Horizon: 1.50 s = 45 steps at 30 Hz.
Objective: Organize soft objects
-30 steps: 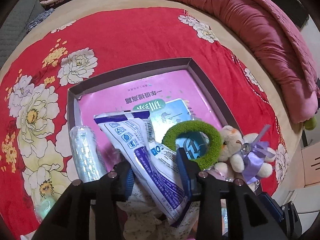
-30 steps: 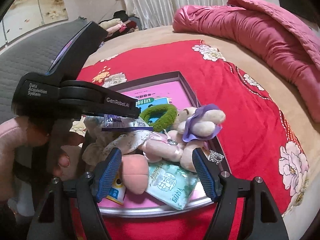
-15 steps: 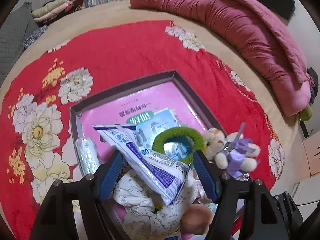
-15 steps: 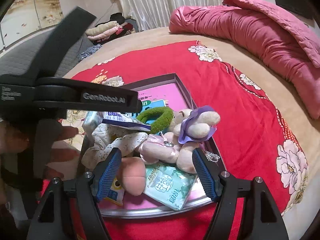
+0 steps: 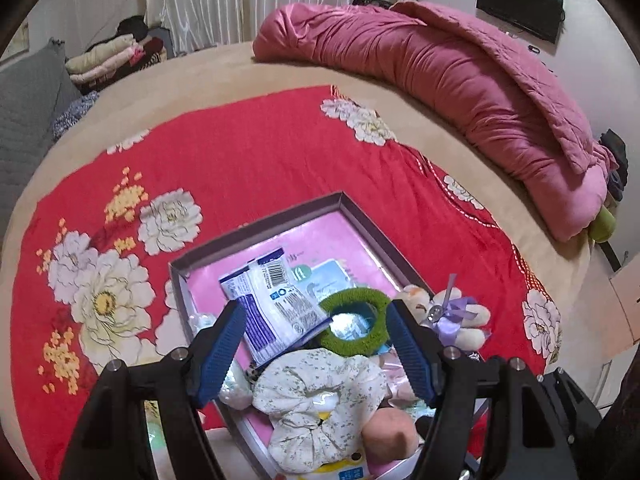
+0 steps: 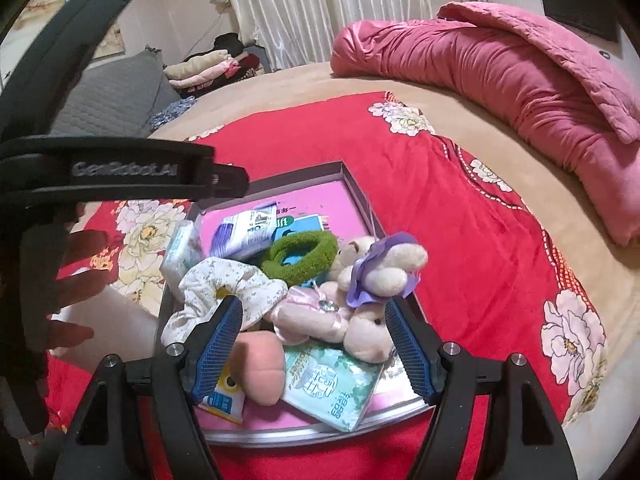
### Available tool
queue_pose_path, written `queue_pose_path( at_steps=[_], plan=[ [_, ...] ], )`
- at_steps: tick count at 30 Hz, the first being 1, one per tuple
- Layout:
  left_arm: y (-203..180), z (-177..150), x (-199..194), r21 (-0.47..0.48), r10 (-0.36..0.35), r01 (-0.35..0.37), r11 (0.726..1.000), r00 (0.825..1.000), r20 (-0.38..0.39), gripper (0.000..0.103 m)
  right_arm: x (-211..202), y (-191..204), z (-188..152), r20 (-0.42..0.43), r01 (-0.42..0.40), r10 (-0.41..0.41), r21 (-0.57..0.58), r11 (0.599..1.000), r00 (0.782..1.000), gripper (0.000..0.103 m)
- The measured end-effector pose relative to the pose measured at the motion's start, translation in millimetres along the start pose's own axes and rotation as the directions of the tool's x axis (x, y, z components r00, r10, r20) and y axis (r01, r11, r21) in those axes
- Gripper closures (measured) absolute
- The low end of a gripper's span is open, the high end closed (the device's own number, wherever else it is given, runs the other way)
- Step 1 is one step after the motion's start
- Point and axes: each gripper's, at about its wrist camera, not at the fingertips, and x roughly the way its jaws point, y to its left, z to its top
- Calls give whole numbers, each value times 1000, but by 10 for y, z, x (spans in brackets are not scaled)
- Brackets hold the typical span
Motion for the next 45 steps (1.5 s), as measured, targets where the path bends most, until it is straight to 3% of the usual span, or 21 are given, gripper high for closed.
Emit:
queue_pose_path(
  at_steps=[9,17,21,29,37,42,45],
  plan=[
    [-35,13,-107,36,46,-48,998,998,50,31,49,-82,88,-9,65,-65,21,998,998,26],
    [-130,-35,-190,63,112,-118,991,989,97,31,-128,-175,120,64,116,-119,51,992,991,25],
    [-145,-65,-260,59,112,-117,991,990,91,31,-201,-147,140,90,120,-123,42,992,988,25],
    [-90,-189,-551,39,136,-143,989,982,132,31,-371,-5,195,143,92,-95,29,995,985,25],
    [278,-395,-997,-50,166,-160,986,971,173,31,-581,352,241,192,57,-50,-32,998,980,25],
    [605,-751,-1325,-135,237,-214,967,955,178,31,-749,747,113,193,-11,30,-98,995,981,25],
    [831,-1127,-1458,-183,314,-287,940,940,135,31,-794,1015,-54,158,-71,91,-129,989,983,25]
  ],
)
